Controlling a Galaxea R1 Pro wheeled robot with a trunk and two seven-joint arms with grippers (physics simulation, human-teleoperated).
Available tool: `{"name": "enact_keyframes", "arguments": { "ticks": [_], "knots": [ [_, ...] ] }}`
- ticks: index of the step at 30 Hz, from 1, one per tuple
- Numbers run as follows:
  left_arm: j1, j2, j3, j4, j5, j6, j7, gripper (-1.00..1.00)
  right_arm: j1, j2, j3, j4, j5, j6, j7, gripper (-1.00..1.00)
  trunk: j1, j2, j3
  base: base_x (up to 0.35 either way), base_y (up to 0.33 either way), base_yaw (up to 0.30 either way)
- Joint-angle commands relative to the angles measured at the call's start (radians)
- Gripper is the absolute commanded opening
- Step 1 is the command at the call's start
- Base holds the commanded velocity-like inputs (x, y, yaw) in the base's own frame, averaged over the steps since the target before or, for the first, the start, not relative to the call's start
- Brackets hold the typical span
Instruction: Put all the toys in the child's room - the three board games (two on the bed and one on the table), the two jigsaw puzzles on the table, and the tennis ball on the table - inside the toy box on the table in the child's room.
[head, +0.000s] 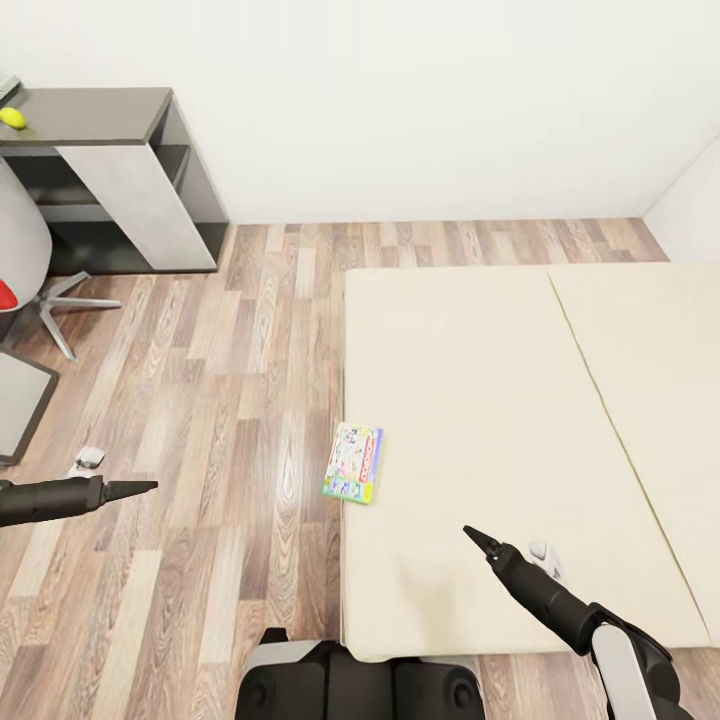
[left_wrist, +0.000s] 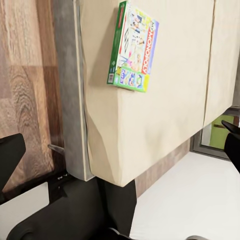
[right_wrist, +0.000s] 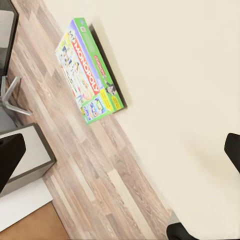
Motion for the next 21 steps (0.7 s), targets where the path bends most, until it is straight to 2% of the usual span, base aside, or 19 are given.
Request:
{"name": "enact_keyframes", "arguments": {
  "ticks": [1,21],
  "knots": [
    [-0.001,-0.001,0.004,0.000,-0.010,0.011,-0.008,1.00,-0.001,0.001,-0.003,0.000,0.002,0.007,0.005,1.00,0.001,-0.001,0.001,0.000,0.000,0.000],
    [-0.001,0.000,0.004,0.000,-0.010,0.011,-0.008,1.00,-0.001,0.001,-0.003,0.000,0.003,0.007,0.005,1.00,0.001,-0.001,0.034,0.000,0.000,0.000]
  ]
}}
